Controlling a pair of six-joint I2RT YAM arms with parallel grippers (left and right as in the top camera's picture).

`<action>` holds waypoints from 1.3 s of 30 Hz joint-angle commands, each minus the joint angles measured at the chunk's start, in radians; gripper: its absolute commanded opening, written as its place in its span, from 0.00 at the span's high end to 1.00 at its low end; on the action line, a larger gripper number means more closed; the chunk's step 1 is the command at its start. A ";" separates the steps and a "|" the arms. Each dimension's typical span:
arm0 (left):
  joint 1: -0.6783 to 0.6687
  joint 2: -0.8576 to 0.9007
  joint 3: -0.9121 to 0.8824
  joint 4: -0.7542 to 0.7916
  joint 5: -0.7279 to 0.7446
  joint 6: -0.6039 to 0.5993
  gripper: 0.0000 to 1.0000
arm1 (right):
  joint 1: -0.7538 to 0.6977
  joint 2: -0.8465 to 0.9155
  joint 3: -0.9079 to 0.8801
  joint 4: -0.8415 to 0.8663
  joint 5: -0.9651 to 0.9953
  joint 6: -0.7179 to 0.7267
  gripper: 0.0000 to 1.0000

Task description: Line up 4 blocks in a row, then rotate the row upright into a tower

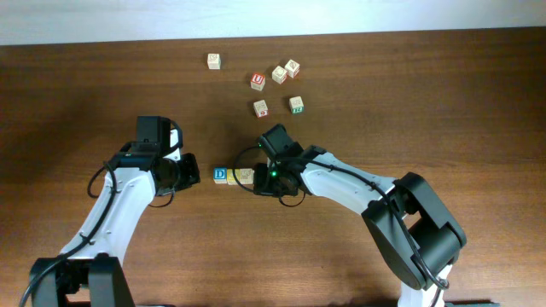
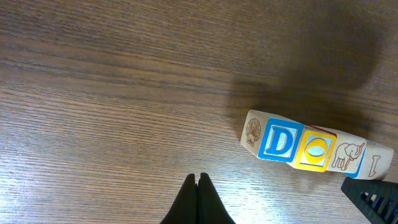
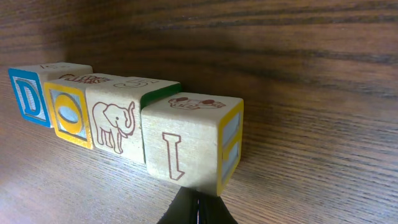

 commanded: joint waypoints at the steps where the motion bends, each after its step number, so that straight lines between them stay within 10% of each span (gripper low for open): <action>1: 0.002 -0.013 -0.006 0.003 0.018 0.012 1.00 | 0.009 0.015 0.008 0.010 0.000 0.004 0.96; 39: 0.002 -0.013 -0.006 0.003 0.018 0.012 1.00 | 0.022 0.018 0.008 0.039 0.022 0.000 0.96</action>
